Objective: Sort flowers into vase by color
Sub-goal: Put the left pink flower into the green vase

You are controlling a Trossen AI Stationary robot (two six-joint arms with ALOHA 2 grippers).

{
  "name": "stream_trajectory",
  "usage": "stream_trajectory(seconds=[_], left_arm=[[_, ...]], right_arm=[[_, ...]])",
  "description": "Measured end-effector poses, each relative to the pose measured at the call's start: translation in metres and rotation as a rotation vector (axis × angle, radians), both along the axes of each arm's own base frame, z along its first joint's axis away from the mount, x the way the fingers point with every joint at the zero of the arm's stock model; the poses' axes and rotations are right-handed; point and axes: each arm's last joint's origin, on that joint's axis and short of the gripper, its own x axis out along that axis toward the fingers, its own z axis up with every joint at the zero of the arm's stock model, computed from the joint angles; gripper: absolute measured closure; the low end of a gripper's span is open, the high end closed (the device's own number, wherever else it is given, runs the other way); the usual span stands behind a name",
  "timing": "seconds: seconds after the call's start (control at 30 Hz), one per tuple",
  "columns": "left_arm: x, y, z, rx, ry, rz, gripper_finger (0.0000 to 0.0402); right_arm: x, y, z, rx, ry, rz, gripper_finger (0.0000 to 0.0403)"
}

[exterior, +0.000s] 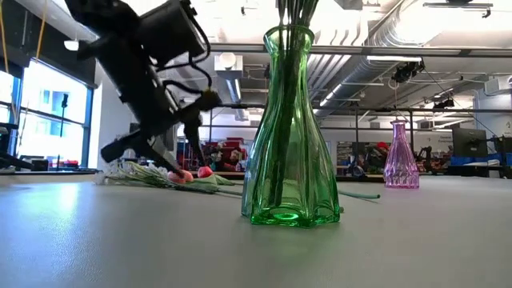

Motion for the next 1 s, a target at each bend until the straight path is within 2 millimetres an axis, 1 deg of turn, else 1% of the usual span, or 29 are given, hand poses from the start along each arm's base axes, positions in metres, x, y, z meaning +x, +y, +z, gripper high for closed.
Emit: stream_trajectory(seconds=[0.2,0.43,0.7,0.77,0.83,1.0], left_arm=[[0.004,0.007,-0.01,-0.008,0.011,0.031,0.0241],[0.007,0.017,-0.009,-0.002,-0.008,0.04,0.0241],[0.01,0.026,-0.021,-0.014,0.041,0.036,0.0245],[0.01,0.026,-0.025,-0.009,0.055,0.037,0.0257],[0.01,0.026,-0.026,-0.002,0.064,0.032,0.028],[0.009,0.027,-0.026,0.024,0.077,0.022,0.0366]], right_arm=[[-0.003,-0.012,0.0,-0.002,0.002,0.037,0.0089],[-0.006,-0.023,0.0,-0.003,0.003,0.06,0.0089],[-0.009,-0.031,0.0,-0.005,0.001,0.072,0.0089],[-0.01,-0.033,0.0,-0.005,0.001,0.07,0.0089],[-0.01,-0.033,0.0,-0.005,0.001,0.068,0.0089],[-0.01,-0.034,0.0,-0.002,0.001,0.064,0.0089]])
